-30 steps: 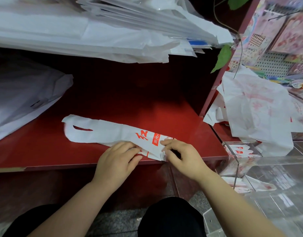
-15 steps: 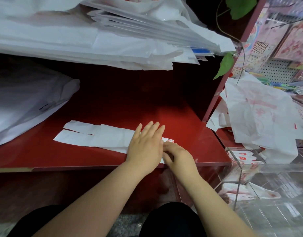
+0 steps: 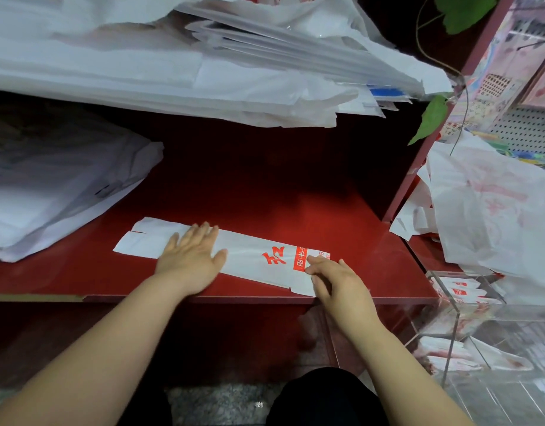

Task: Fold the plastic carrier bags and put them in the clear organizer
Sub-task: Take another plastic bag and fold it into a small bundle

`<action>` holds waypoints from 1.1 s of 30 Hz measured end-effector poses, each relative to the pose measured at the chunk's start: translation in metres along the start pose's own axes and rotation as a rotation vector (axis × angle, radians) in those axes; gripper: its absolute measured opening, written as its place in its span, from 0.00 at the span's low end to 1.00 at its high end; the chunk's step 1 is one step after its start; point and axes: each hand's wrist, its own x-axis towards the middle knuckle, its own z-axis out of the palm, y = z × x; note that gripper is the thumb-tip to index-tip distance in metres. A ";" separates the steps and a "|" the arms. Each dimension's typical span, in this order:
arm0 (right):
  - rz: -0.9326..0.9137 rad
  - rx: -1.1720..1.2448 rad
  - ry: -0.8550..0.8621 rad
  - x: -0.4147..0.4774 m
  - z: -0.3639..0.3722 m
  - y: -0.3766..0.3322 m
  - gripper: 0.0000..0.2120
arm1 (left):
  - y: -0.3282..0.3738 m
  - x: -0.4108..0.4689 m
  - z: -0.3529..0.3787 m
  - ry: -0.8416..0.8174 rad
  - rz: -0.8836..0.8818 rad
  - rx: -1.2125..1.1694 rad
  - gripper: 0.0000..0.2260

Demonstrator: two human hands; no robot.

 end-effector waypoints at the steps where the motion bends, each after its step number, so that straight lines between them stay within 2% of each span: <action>1: 0.001 0.003 0.000 0.000 0.000 -0.001 0.09 | -0.010 -0.002 -0.001 -0.001 -0.018 -0.002 0.25; 4: -0.051 -0.036 -0.008 0.001 -0.004 -0.002 0.10 | -0.031 -0.010 -0.002 0.008 -0.019 0.000 0.25; 7: -0.058 -0.240 -0.175 0.005 -0.020 -0.002 0.15 | -0.040 -0.020 0.000 0.031 0.016 0.012 0.26; 8: -0.040 -0.332 -0.225 0.009 -0.025 0.000 0.16 | -0.041 -0.025 0.000 0.029 0.034 0.015 0.29; 11: 0.021 -0.455 -0.279 0.031 -0.035 -0.001 0.18 | -0.053 -0.043 0.008 0.122 0.135 0.071 0.50; 12: 0.038 -0.511 -0.305 0.040 -0.034 -0.001 0.19 | -0.055 -0.049 0.009 0.163 0.202 0.117 0.50; 14: 0.056 -0.620 -0.346 0.060 -0.030 0.000 0.22 | -0.060 -0.060 0.015 0.250 0.302 0.141 0.35; 18: 0.059 -0.799 -0.391 0.088 -0.018 -0.008 0.24 | -0.061 -0.063 0.025 0.504 0.474 0.083 0.19; 20: 0.016 -0.725 -0.286 0.085 -0.008 -0.021 0.23 | -0.061 -0.063 0.026 0.566 0.503 0.088 0.21; 22: -0.207 -0.482 -0.044 0.067 0.008 -0.032 0.20 | -0.060 -0.065 0.027 0.609 0.536 0.070 0.20; 23: -0.305 -0.343 0.004 0.053 0.017 -0.041 0.19 | -0.059 -0.067 0.027 0.630 0.554 0.062 0.20; 25: -0.424 -0.164 -0.049 0.024 0.033 -0.054 0.22 | -0.059 -0.070 0.028 0.666 0.607 0.026 0.17; 28: -0.527 -0.220 -0.057 -0.003 0.052 -0.061 0.25 | -0.050 -0.078 0.021 0.709 0.674 -0.035 0.14; 31: -0.472 -0.074 0.114 -0.011 0.059 -0.057 0.11 | -0.033 -0.087 0.004 0.746 0.719 -0.013 0.13; 33: -0.358 0.082 0.210 -0.014 0.058 -0.057 0.12 | -0.024 -0.088 -0.009 0.745 0.732 -0.071 0.13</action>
